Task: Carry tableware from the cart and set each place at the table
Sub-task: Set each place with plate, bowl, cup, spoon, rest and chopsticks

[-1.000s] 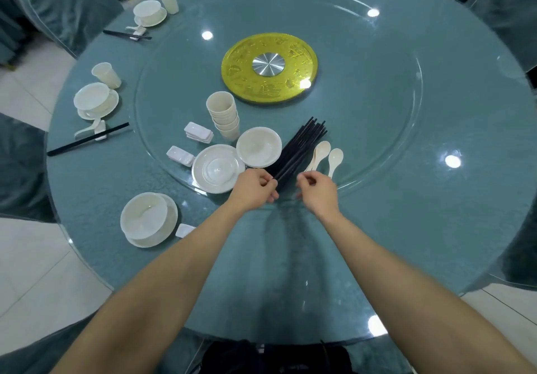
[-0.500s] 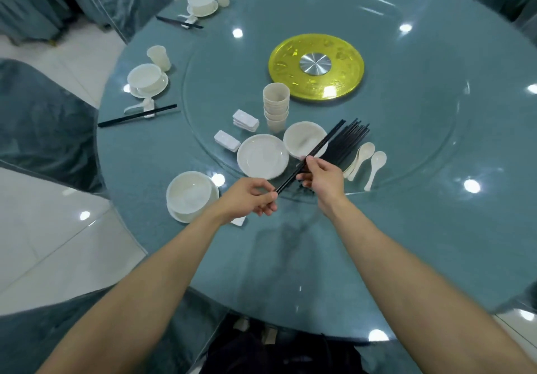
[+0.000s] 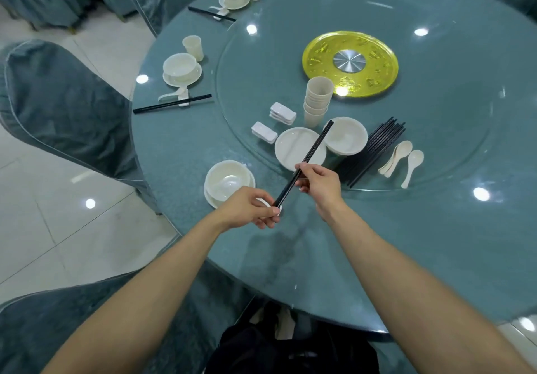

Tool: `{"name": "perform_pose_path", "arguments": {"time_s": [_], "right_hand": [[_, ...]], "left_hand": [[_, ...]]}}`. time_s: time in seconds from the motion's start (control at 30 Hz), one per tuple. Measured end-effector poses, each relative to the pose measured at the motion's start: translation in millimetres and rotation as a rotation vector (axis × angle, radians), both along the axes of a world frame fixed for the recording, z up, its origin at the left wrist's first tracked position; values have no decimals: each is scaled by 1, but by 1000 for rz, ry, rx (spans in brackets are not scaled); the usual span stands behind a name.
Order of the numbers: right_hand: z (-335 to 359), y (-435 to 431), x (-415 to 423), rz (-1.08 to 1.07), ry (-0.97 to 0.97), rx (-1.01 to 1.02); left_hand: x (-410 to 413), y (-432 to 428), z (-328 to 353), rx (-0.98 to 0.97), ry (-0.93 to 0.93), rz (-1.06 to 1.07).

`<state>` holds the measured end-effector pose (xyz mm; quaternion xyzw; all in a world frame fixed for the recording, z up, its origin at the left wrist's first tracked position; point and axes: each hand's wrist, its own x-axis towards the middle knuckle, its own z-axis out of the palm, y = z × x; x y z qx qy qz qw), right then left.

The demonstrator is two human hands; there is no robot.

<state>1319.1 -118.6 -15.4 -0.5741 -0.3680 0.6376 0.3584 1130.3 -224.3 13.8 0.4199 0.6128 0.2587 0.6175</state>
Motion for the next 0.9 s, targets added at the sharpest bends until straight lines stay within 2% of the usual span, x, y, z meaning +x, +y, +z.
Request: {"name": "perform_pose_path", "arguments": {"time_s": [0.37, 0.6, 0.9], "right_hand": [[-6, -35, -19, -10, 9, -45], [-18, -64, -17, 12, -12, -107], [-38, -117, -19, 110, -76, -146]], "left_hand": [[-27, -25, -12, -34, 26, -69], [-19, -48, -20, -96, 129, -155], [-5, -103, -39, -207, 151, -118]]}}
